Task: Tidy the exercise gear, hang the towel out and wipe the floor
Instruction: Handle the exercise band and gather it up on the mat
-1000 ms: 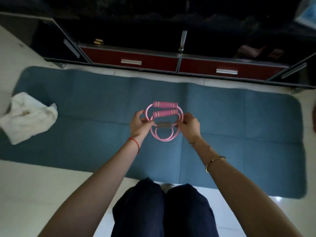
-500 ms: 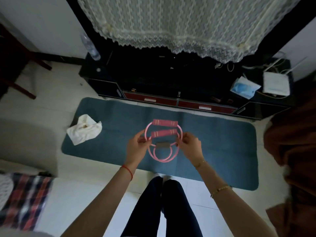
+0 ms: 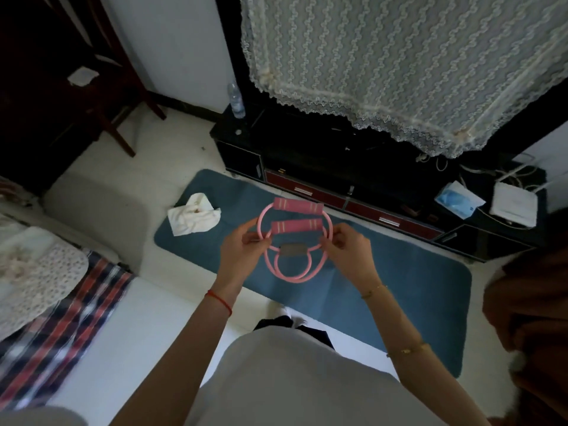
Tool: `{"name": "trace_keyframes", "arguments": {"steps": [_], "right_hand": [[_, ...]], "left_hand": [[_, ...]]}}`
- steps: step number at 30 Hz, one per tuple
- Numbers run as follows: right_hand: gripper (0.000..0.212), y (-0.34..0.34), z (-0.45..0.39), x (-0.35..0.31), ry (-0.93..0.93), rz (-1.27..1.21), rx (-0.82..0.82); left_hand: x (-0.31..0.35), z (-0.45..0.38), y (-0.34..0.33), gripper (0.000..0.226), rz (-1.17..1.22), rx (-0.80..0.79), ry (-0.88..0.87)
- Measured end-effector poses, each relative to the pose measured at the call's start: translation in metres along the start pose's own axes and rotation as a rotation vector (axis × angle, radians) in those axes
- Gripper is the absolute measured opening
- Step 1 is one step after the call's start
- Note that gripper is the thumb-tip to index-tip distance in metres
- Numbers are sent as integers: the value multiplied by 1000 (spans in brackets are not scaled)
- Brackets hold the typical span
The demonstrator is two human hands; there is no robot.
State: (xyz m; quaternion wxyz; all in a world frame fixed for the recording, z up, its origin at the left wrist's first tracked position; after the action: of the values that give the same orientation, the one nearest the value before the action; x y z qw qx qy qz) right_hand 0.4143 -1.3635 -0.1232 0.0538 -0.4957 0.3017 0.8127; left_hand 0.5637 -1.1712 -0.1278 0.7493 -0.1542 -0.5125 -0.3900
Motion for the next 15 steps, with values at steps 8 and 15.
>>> {"name": "trace_keyframes", "arguments": {"steps": [8,15], "right_hand": [[13,-81,-11,-75,158,109,-228],[14,-189,-27,-160,293,243,-379]], "left_hand": [[-15,56,92,32,6,239,6],[-42,93,203,29,198,402,7]]}}
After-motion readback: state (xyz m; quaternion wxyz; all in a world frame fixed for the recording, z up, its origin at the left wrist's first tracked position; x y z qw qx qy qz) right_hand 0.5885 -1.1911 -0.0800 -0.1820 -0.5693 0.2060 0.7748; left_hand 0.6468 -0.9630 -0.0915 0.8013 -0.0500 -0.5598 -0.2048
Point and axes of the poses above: each hand's wrist, its own z-axis away from the middle knuckle, its own y-axis out of the back of the hand, x = y × z, the point moved 10 cm from there along -z, towards the middle knuckle, and after that the axes turned 12 degrees about -x, right-handed, at the moved point
